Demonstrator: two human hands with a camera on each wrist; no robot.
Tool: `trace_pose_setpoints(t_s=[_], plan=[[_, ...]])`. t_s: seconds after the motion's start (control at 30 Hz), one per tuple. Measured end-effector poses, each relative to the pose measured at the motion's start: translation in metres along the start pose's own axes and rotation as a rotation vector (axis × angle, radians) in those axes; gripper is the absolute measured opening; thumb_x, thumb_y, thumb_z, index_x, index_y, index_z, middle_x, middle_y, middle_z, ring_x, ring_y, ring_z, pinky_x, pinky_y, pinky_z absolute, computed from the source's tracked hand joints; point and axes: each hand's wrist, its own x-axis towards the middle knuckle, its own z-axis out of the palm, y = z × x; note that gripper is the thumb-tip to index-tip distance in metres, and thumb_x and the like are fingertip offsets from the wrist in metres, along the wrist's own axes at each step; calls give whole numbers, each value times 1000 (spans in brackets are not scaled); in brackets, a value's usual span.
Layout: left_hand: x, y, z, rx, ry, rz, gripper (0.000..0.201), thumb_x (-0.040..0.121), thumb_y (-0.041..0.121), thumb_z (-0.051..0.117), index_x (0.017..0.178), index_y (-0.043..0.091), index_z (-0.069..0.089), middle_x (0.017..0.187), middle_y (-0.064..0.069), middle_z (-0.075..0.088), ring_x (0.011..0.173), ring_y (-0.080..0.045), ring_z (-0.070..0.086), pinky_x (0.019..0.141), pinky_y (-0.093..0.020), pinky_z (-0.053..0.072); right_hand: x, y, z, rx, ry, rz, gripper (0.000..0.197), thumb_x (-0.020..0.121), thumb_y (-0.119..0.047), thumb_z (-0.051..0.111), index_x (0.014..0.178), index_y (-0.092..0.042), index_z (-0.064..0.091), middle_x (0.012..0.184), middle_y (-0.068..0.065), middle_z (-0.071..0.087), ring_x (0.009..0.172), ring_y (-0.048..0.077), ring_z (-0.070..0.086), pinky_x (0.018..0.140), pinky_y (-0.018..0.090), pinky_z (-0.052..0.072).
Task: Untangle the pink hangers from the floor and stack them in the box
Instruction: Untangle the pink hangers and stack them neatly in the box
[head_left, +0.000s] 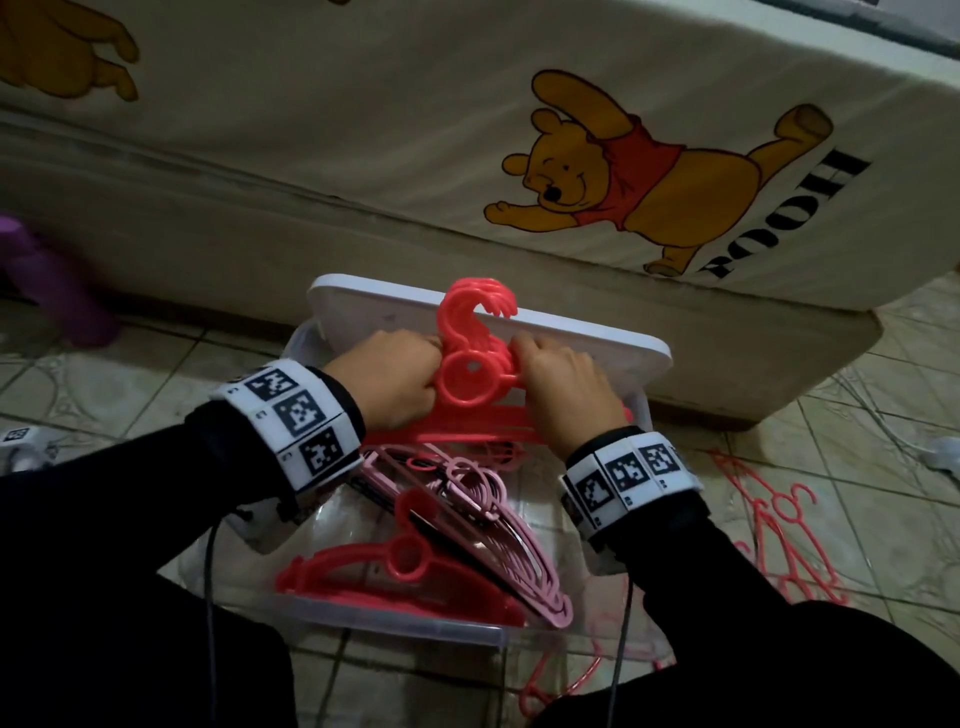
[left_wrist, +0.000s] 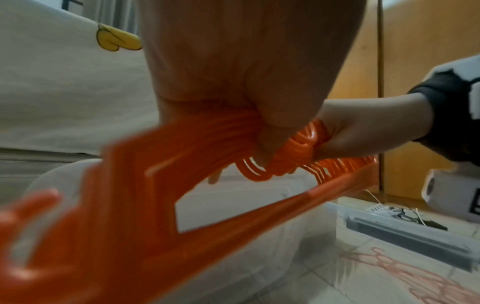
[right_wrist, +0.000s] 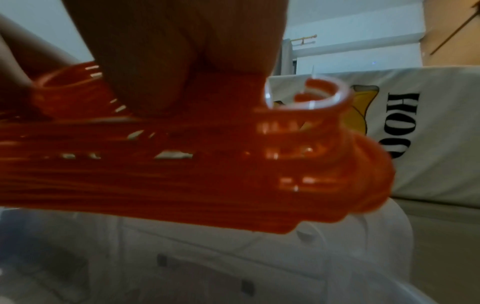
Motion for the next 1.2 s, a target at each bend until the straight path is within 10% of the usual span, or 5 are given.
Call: trace_pose_setpoints(t_s=[0.17, 0.4, 0.6, 0.83, 1.2], plan=[[0, 1, 0, -84, 97, 33, 19, 84, 16, 56, 80, 24, 40, 102, -19, 65, 96, -40, 61, 68, -31, 37, 2, -1, 8, 53, -54, 11, 18, 90, -5, 45, 106, -10, 47, 99, 16, 63, 92, 38, 61, 70, 41, 45], [3, -8, -6, -258, 7, -71, 49, 81, 27, 65, 127, 25, 51, 114, -5, 66, 104, -27, 61, 88, -34, 48, 9, 17, 2, 48, -30, 46, 22, 85, -5, 48, 102, -12, 60, 91, 18, 66, 89, 39, 62, 72, 41, 49], [10, -11, -4, -154, -21, -146, 6, 93, 26, 52, 88, 22, 51, 92, -6, 59, 78, -24, 51, 69, -30, 35, 14, 17, 0, 187, -55, 14, 12, 85, -12, 57, 96, -13, 60, 94, 13, 68, 91, 33, 63, 73, 36, 49], [7, -41, -19, -105, 118, -216, 15, 94, 25, 50, 103, 15, 56, 111, -14, 61, 95, -32, 55, 74, -30, 35, -8, 78, -23, 590, -273, 262, 96, 46, -58, 78, 128, -17, 52, 118, -11, 55, 109, 6, 52, 92, 24, 41], [9, -37, -24, -137, 166, -182, 11, 94, 31, 48, 96, 23, 55, 113, -9, 62, 108, -31, 54, 82, -30, 35, -10, 57, 122, 15, -545, 123, 38, 90, -27, 53, 128, -28, 55, 130, 4, 58, 118, 23, 55, 97, 29, 43]])
